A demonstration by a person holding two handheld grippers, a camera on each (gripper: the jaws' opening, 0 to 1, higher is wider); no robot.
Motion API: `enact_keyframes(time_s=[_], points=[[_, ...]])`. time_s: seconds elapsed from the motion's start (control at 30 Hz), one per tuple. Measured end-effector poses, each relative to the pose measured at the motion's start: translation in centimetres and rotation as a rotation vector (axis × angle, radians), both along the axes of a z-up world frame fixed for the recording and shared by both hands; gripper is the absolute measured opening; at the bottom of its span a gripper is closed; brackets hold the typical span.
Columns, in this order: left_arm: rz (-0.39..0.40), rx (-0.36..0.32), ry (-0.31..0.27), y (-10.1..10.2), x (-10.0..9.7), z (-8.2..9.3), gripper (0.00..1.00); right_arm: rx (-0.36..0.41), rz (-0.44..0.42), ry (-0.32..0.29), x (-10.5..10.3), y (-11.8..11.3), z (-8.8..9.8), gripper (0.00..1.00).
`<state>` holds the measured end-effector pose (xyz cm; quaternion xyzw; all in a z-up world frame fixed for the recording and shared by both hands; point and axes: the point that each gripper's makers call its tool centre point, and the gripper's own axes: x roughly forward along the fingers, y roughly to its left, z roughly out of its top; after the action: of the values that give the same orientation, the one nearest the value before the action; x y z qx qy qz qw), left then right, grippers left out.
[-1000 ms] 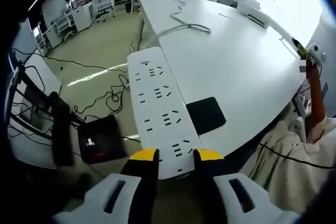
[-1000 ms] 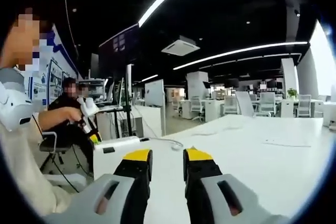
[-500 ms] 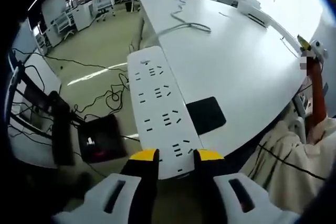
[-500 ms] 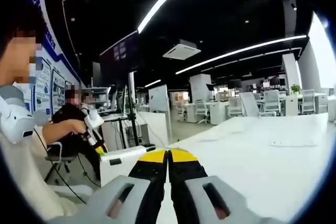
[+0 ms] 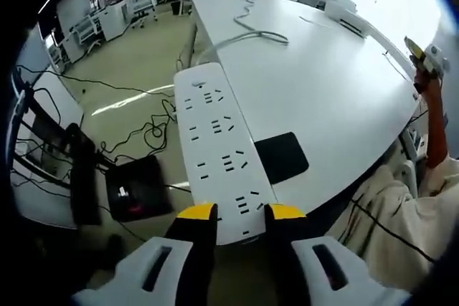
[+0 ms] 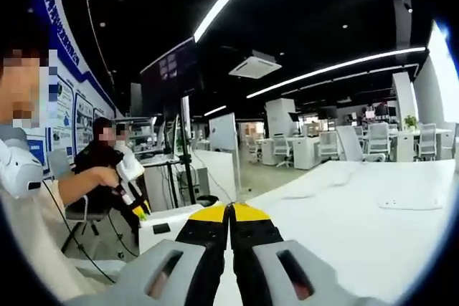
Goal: Pick up the power strip scattered on the table, fix it on the side mounting bracket of the table, and press the switch
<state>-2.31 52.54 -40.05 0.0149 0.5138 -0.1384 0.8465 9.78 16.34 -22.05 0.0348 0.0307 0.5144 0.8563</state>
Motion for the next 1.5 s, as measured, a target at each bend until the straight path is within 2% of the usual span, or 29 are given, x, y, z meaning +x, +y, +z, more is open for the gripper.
enact_keyframes(time_s=[0.27, 0.63, 0.8, 1.03, 1.27, 1.5], points=[[-0.001, 0.0, 0.021, 0.1, 0.2, 0.0, 0.31, -0.024, 0.036, 0.043, 0.1, 3.3, 0.8, 0.0], [0.003, 0.006, 0.028, -0.1, 0.0, 0.0, 0.31, -0.048, 0.071, 0.057, 0.7, 6.8, 2.2, 0.0], [0.001, 0.0, 0.016, -0.1, -0.1, 0.0, 0.31, -0.08, 0.095, 0.06, 1.0, 8.5, 2.1, 0.0], [0.002, 0.004, 0.033, 0.0, 0.0, 0.1, 0.31, -0.122, 0.137, 0.06, 1.4, 11.4, 2.0, 0.0], [-0.003, 0.007, 0.035, 0.1, 0.0, 0.1, 0.31, -0.139, 0.176, 0.096, 2.1, 14.2, 1.6, 0.0], [-0.005, 0.009, 0.041, 0.1, -0.1, 0.0, 0.31, -0.19, 0.216, 0.097, 3.0, 17.5, 1.0, 0.0]])
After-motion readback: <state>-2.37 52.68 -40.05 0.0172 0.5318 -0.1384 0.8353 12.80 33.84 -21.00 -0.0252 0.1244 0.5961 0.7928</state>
